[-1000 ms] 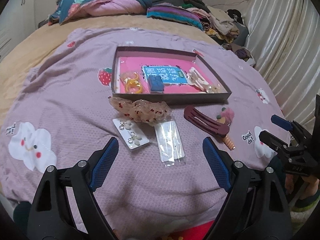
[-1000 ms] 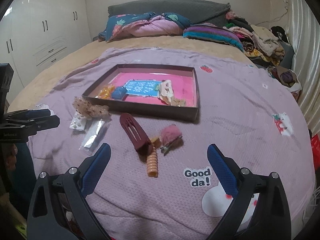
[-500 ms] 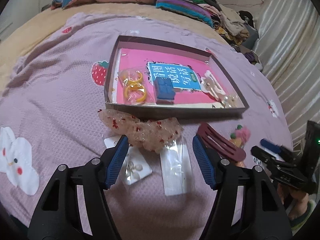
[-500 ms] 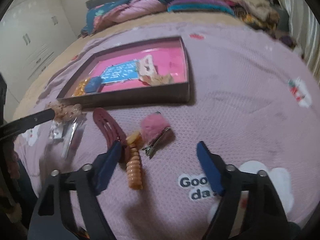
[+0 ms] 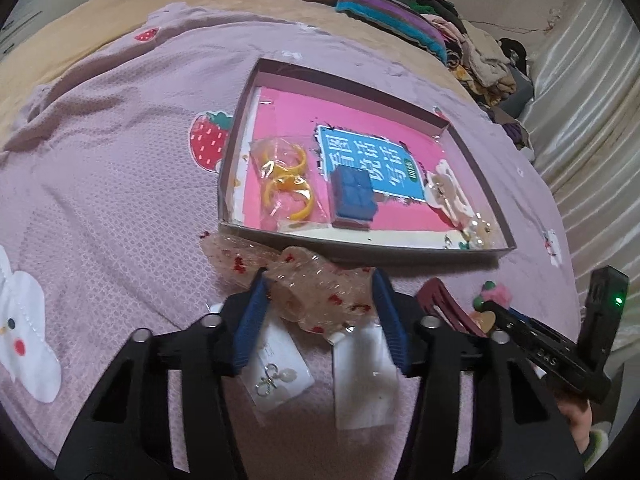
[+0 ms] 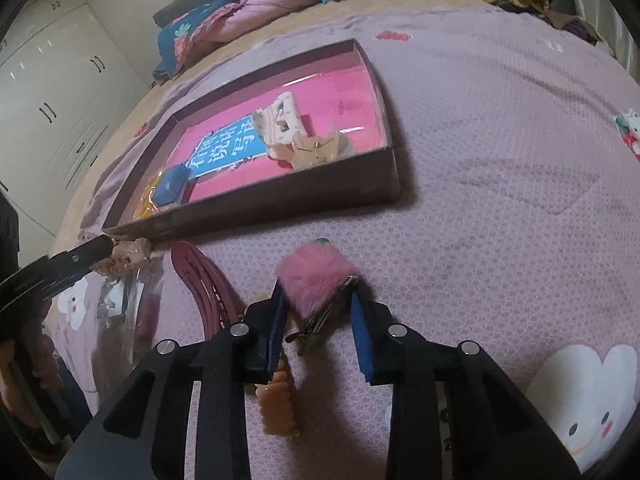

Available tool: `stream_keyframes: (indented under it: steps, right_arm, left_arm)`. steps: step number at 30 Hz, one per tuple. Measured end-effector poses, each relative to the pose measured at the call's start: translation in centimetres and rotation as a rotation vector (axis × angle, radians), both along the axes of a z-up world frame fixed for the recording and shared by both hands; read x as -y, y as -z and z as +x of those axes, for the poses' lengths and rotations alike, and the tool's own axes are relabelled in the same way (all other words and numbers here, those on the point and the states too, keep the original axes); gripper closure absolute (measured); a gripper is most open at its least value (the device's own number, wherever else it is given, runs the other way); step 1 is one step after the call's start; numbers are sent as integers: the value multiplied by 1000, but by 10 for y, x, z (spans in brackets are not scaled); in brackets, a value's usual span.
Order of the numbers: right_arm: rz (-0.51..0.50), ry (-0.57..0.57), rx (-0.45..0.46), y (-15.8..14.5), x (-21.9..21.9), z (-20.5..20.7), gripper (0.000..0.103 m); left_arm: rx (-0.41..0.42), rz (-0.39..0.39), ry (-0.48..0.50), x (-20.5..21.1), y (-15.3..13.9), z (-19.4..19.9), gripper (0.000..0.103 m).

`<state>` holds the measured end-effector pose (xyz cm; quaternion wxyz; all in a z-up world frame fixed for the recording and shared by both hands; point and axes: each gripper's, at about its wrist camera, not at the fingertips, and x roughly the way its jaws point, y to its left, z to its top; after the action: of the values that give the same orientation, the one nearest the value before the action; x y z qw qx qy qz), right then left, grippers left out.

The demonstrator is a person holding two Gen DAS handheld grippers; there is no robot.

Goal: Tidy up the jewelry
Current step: 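Grasp the pink pompom clip with the right gripper while the left grasps the lace bow, then carry the lace bow into the tray with the left while the right carries the pompom clip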

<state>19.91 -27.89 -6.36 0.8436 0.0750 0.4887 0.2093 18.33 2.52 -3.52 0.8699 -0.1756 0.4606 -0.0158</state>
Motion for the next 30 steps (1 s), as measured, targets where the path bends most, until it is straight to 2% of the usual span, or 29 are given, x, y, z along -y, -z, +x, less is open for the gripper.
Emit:
stream_keyframes:
  steps: [2, 7, 12, 18, 30]
  right_arm:
    - [-5, 4, 29, -3, 2, -2, 75]
    - [6, 28, 90, -14, 15, -10, 75]
    - [12, 51, 134, -24, 30, -19, 75]
    - [4, 69, 191, -37, 43, -28, 75]
    - [-17, 52, 279, -60, 44, -35, 75]
  left_arm:
    - [-6, 12, -3, -1, 2, 1, 85]
    - [10, 43, 8, 3, -3, -5, 97]
    - [33, 60, 21, 10, -12, -15, 98]
    - [85, 80, 44, 20, -37, -28, 98]
    - [187, 107, 91, 42, -82, -29, 98]
